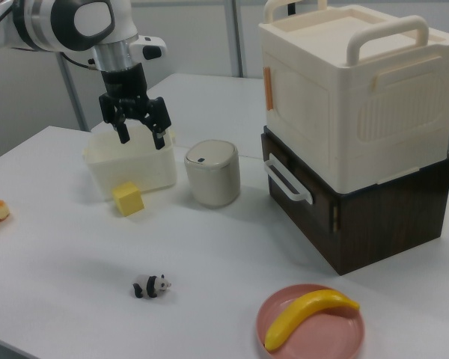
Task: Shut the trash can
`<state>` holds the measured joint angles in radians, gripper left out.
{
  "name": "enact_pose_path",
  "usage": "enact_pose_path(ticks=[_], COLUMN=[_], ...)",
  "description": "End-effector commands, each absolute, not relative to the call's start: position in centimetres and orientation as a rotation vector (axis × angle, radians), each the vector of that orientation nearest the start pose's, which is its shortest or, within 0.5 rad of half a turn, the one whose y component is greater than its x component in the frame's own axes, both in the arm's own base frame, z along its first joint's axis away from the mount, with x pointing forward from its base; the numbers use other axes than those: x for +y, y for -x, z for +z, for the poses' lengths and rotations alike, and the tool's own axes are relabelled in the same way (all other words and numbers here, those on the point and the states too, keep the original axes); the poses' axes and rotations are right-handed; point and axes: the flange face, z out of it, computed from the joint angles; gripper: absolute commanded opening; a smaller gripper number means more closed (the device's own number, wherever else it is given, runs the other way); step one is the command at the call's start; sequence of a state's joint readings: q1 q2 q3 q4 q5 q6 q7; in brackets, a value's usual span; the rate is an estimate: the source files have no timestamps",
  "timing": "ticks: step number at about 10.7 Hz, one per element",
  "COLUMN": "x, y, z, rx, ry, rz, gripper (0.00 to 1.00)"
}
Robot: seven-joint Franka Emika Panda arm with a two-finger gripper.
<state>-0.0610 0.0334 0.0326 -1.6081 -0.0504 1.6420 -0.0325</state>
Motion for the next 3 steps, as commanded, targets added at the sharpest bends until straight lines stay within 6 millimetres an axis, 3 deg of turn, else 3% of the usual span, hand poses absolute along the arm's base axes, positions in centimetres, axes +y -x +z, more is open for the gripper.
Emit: enact_pose_path(ticks=[1, 3], x=[-1.84, -1.51], y=[-56.26, -56.27], z=[59.66, 59.66], rx=[-0.001, -0.006], ry=[3.193, 3.195], rz=[-0.001, -0.001], gripper=[1.0, 1.0])
